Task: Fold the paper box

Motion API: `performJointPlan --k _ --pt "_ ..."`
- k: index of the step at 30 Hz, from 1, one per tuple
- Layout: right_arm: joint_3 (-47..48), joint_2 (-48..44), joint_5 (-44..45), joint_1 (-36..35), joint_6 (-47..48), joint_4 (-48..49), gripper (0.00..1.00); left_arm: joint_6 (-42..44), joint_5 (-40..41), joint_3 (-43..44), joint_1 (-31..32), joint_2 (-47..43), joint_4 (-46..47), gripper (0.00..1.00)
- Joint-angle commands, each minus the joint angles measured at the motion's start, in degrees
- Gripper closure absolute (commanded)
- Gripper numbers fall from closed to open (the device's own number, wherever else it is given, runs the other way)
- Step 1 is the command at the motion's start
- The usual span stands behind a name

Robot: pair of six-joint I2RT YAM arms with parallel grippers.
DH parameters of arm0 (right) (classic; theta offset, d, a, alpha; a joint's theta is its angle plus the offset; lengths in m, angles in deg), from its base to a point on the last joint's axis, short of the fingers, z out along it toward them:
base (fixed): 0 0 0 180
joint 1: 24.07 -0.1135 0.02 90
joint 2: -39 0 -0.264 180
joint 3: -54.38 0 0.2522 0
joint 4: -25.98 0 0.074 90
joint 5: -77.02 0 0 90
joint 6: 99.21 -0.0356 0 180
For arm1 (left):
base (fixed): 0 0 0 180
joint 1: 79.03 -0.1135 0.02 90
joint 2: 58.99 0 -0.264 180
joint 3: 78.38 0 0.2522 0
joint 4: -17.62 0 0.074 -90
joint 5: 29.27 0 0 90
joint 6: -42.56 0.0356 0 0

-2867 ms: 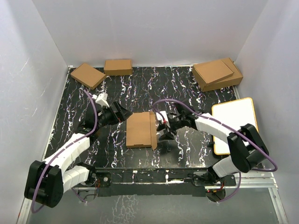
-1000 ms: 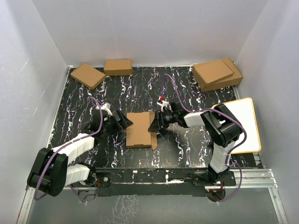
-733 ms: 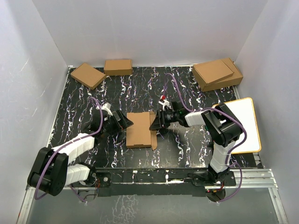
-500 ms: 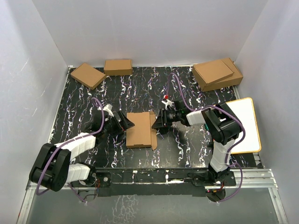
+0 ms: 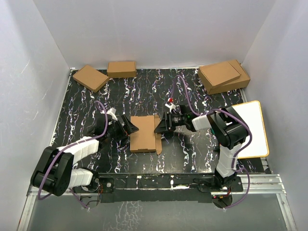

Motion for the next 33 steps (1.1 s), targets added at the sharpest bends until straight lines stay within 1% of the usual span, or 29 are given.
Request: performJointPlan --k 1,4,14,20,33 --pt "2.3 -0.3 2.8 -1.4 0.9 0.5 0.53 0.8 -1.2 0.9 0.0 0.5 0.3 0.09" --pt "2.9 0.2 5.2 -1.4 2.4 -2.0 0.55 0.8 -1.1 0.7 0.1 0.0 0.0 0.09" --pt "3.7 3.0 5.3 -1.1 2.1 -3.9 0.63 0.8 -2.0 0.4 0.0 0.2 0.5 0.07" --pt "3.1 3.8 5.2 1.5 1.9 -4.6 0.67 0.2 -1.6 -0.2 0.0 -1.1 0.5 0.04" --pt "2.9 5.1 3.5 3.1 1.5 -4.5 0.7 -5.1 -5.6 -1.8 0.1 1.4 7.9 0.03"
